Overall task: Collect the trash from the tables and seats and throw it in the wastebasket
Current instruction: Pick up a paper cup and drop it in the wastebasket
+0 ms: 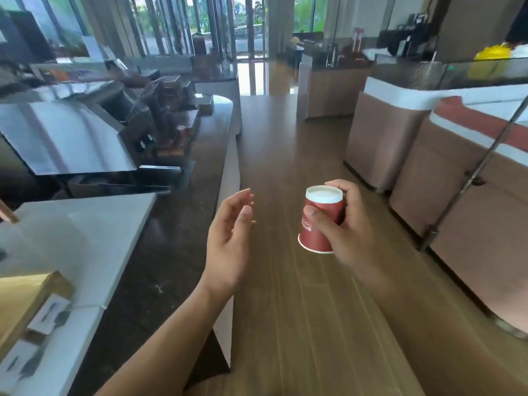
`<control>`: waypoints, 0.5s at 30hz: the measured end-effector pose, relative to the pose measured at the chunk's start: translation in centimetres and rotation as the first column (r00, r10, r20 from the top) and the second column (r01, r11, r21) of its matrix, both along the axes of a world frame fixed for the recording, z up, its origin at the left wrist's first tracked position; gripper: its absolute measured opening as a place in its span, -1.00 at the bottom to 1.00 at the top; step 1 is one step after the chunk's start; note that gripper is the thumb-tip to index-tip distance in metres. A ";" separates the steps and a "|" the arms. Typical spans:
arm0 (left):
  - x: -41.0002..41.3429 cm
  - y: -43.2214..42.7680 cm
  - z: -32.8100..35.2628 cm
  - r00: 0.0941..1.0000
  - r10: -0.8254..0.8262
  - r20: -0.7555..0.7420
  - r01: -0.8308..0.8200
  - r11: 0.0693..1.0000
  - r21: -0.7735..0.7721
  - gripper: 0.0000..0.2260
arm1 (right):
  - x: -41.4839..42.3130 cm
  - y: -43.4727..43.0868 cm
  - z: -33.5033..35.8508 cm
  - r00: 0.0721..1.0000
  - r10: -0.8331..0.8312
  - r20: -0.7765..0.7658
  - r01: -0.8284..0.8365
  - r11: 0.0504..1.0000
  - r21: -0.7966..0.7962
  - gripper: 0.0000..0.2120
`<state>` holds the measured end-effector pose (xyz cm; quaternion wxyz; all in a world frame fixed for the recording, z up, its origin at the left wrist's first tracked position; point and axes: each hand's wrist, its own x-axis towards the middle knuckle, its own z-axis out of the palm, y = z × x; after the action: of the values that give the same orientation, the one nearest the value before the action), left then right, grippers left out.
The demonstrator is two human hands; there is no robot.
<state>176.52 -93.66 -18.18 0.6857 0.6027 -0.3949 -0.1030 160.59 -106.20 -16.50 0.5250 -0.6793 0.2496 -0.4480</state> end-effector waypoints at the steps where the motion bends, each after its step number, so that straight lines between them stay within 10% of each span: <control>1: 1.6 -1.5 0.4 1.000 0.011 0.002 -0.011 1.000 0.010 -0.74 | 1.7 -1.7 0.1 1.000 -0.003 0.005 0.003 1.000 -0.006 -0.46; 15: 17.0 -20.3 0.1 0.985 0.171 -0.036 -0.168 0.982 0.085 -0.59 | 21.1 -23.7 -2.9 0.979 0.197 0.055 -0.199 0.979 0.038 -0.45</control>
<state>193.55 -114.00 -18.04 0.6753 0.6592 -0.3225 -0.0734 181.67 -129.88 -19.43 0.5879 -0.6775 0.1771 -0.4050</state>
